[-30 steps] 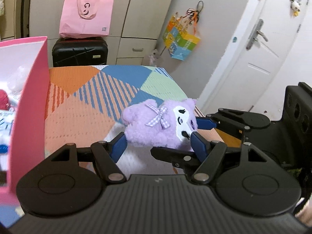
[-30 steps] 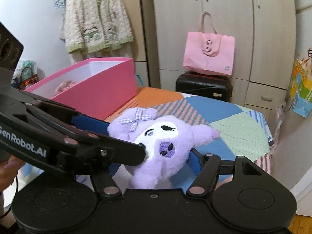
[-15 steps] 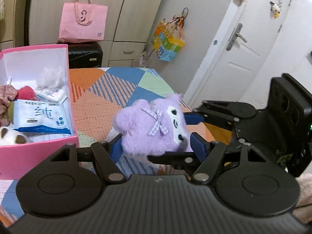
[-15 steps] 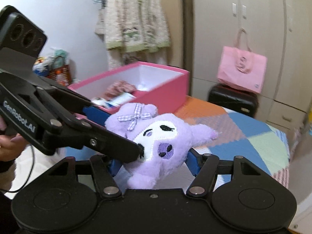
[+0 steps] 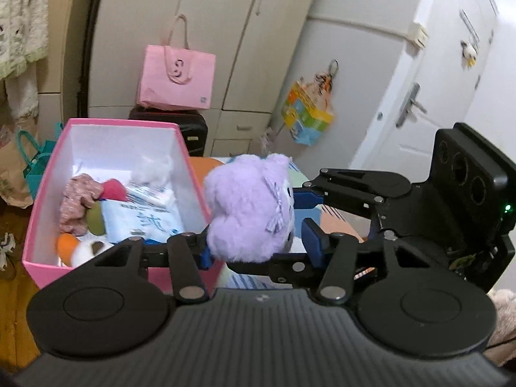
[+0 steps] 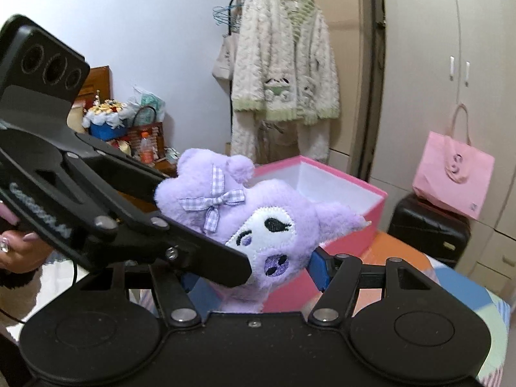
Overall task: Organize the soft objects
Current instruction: 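Lift the plush toy with both tools and carry it over the pink box, then open both tools to drop the plush toy into the box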
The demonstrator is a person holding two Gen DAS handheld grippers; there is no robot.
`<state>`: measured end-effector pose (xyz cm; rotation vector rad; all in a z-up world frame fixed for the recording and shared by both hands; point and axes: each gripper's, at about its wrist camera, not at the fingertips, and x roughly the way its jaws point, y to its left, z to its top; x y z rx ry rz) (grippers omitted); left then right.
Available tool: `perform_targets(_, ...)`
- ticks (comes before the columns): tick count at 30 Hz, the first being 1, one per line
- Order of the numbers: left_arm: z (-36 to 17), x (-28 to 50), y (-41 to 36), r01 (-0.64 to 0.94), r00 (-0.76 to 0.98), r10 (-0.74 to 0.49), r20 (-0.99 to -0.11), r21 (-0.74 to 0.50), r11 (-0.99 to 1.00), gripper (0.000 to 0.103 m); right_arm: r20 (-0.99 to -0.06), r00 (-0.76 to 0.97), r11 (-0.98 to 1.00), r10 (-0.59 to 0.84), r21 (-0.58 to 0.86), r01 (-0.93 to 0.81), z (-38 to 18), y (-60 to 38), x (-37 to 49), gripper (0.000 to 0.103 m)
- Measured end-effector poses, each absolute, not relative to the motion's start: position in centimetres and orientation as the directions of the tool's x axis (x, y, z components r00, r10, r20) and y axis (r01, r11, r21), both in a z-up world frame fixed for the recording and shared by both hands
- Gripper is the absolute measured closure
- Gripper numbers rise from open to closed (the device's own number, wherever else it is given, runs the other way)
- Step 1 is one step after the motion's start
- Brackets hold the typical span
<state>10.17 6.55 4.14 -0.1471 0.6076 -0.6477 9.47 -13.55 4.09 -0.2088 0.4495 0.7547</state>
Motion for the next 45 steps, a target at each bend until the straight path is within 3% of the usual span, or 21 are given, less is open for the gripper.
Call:
perform_targets(9,3.4,14.7,10.5,0.44,0.67,-0.574,-0.471,-0.37,0.818,0.064,-0.489,0.607,0.715,0.627,0.05,-0.698,3.5,-10.6,15.1,0.035)
perform_targets(21,-0.5,19.9,13.0,0.359,0.635,-0.553,-0.54,-0.428,0.83,0.064,-0.628,0.519,0.711,0.58,0.079,-0.699,0.6,-7.2,20.5,0.034)
perform_targets(33,-2.7,21.2,13.1,0.346,0.583,-0.576,-0.573,-0.467,0.814,0.064,-0.72,0.491,0.705,0.491,-0.003,-0.709,-0.3,-5.9,21.6,0.032)
perform_targets(45,-1.2,19.5,12.9,0.325,0.622,-0.511,-0.593,-0.398,0.858,0.061,-0.68,0.533,0.707,0.503,-0.031,-0.707,1.3,-8.1,19.5,0.028)
